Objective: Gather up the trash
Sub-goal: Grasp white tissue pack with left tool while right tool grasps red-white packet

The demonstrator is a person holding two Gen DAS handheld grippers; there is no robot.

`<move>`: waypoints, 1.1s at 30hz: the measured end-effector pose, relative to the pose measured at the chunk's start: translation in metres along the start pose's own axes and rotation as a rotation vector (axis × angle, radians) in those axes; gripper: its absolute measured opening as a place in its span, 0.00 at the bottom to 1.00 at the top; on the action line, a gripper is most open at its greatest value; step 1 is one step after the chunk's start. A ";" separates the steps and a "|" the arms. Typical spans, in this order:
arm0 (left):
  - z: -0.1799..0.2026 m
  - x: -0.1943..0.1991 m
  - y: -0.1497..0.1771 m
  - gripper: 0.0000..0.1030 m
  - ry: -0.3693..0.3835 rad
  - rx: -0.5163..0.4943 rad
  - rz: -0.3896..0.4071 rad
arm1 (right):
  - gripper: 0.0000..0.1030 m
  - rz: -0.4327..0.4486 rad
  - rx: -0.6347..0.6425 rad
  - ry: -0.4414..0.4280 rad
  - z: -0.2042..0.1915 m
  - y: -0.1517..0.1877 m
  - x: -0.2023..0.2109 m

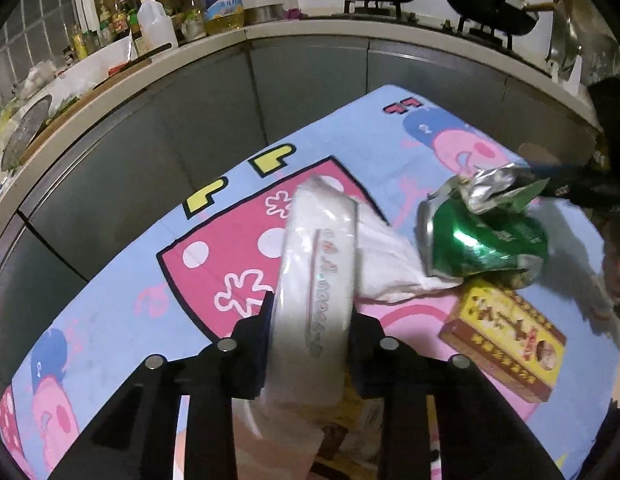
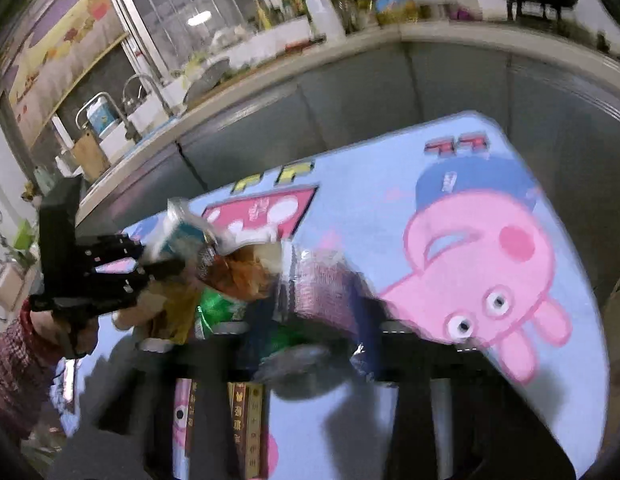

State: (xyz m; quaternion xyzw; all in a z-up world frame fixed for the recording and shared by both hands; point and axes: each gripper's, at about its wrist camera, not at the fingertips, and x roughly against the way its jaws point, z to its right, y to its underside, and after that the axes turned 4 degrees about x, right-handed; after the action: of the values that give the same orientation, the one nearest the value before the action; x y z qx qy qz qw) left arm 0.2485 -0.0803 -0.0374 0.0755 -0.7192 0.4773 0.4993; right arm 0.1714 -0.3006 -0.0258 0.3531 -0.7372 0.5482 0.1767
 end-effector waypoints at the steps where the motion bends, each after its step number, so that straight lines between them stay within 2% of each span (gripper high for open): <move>1: 0.001 0.007 0.000 0.30 -0.001 0.004 0.015 | 0.07 -0.002 -0.012 0.008 0.003 0.004 0.001; 4: 0.000 0.036 0.003 0.29 0.014 0.043 0.074 | 0.03 0.020 -0.008 0.036 0.003 0.020 0.020; 9: 0.008 0.109 0.020 0.29 0.100 0.122 0.215 | 0.03 0.102 -0.030 0.038 0.004 0.058 0.080; 12: 0.024 0.152 0.044 0.29 0.162 0.160 0.298 | 0.03 0.124 -0.014 0.036 -0.003 0.088 0.111; 14: 0.032 0.162 0.061 0.29 0.205 0.179 0.306 | 0.03 0.112 0.030 0.061 -0.013 0.110 0.122; 16: 0.046 0.163 0.083 0.29 0.247 0.200 0.279 | 0.03 0.091 0.083 0.094 -0.025 0.128 0.125; 20: 0.069 0.137 0.123 0.29 0.346 0.305 0.148 | 0.03 0.004 0.175 0.112 -0.051 0.168 0.115; 24: 0.083 0.111 0.154 0.29 0.370 0.406 0.050 | 0.09 -0.045 0.202 0.128 -0.063 0.193 0.101; 25: 0.085 0.106 0.160 0.30 0.367 0.431 0.029 | 0.19 -0.051 0.196 0.124 -0.064 0.196 0.099; 26: 0.088 0.101 0.164 0.30 0.344 0.435 0.014 | 0.42 -0.058 0.190 0.125 -0.064 0.198 0.096; 27: 0.090 0.101 0.166 0.31 0.325 0.430 0.008 | 0.49 -0.055 0.179 0.128 -0.063 0.200 0.097; 28: 0.094 0.099 0.168 0.31 0.289 0.420 -0.002 | 0.53 -0.042 0.168 0.122 -0.063 0.201 0.100; 30: 0.096 0.094 0.169 0.37 0.260 0.424 -0.015 | 0.53 -0.019 0.148 0.095 -0.062 0.199 0.109; 33: 0.090 0.093 0.171 0.56 0.257 0.448 -0.016 | 0.55 0.025 0.116 0.094 -0.055 0.195 0.126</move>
State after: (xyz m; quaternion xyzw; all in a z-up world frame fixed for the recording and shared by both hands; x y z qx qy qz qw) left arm 0.0443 -0.0235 -0.0726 0.1283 -0.5255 0.6264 0.5613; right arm -0.0614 -0.2613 -0.0594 0.3275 -0.6996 0.6080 0.1837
